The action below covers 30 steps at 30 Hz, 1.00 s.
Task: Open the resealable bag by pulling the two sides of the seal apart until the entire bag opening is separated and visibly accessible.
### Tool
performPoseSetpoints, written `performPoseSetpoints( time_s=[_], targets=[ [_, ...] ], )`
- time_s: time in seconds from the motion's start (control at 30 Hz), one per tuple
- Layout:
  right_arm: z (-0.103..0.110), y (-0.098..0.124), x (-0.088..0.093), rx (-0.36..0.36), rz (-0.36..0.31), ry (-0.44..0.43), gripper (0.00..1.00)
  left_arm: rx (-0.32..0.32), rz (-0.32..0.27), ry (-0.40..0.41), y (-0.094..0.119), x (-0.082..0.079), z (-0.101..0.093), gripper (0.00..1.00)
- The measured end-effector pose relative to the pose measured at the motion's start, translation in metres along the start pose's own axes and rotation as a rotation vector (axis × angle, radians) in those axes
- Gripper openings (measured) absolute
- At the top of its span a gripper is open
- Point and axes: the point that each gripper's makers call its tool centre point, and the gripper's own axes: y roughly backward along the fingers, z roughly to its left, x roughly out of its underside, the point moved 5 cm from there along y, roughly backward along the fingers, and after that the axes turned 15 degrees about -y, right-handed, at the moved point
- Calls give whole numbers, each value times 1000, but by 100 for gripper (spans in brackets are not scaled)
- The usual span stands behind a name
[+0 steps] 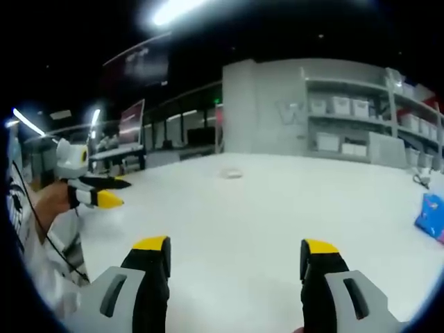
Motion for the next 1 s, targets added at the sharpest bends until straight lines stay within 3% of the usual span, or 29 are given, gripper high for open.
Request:
performPoseSetpoints(
  time_s=[1.0],
  targets=[
    [2, -14, -11, -16, 1, 45, 74, -4, -9, 1, 1, -2, 1, 81]
  ],
)
